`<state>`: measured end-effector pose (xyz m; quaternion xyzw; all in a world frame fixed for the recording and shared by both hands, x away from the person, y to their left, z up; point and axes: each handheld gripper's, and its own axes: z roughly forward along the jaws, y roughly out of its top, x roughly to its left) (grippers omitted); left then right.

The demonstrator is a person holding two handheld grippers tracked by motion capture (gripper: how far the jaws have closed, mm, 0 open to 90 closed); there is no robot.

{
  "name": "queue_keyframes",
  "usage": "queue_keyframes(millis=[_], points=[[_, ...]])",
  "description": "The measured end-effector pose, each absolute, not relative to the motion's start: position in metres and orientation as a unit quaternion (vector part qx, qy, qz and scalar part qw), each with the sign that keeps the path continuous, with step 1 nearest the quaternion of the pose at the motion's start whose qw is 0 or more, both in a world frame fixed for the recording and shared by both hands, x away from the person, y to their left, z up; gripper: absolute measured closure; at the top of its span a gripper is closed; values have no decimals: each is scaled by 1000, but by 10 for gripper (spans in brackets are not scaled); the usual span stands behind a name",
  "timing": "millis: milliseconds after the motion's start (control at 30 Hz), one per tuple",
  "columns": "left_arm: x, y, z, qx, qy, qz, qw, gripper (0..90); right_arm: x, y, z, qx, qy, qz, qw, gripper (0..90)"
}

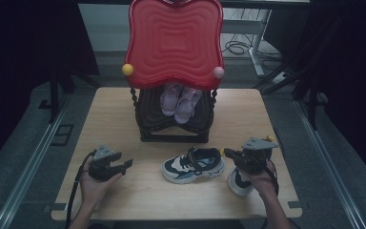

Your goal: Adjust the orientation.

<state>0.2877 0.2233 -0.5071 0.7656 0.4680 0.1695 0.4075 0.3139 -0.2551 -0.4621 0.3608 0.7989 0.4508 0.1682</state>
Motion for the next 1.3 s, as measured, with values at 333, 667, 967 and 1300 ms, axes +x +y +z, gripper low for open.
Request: queue_keyframes(millis=[333,667,967,1300], points=[[288,223,-507,766,468,170,407,422,323,-256,-467,374,800,438,167,882],[287,223,-507,766,467,170,407,422,325,-253,-469,376,805,427,168,880],[287,223,-507,766,467,170,407,421,324,-249,-471,371,813,413,176,881],[287,223,-507,766,468,170,407,421,326,-240,-472,355,824,400,188,882]])
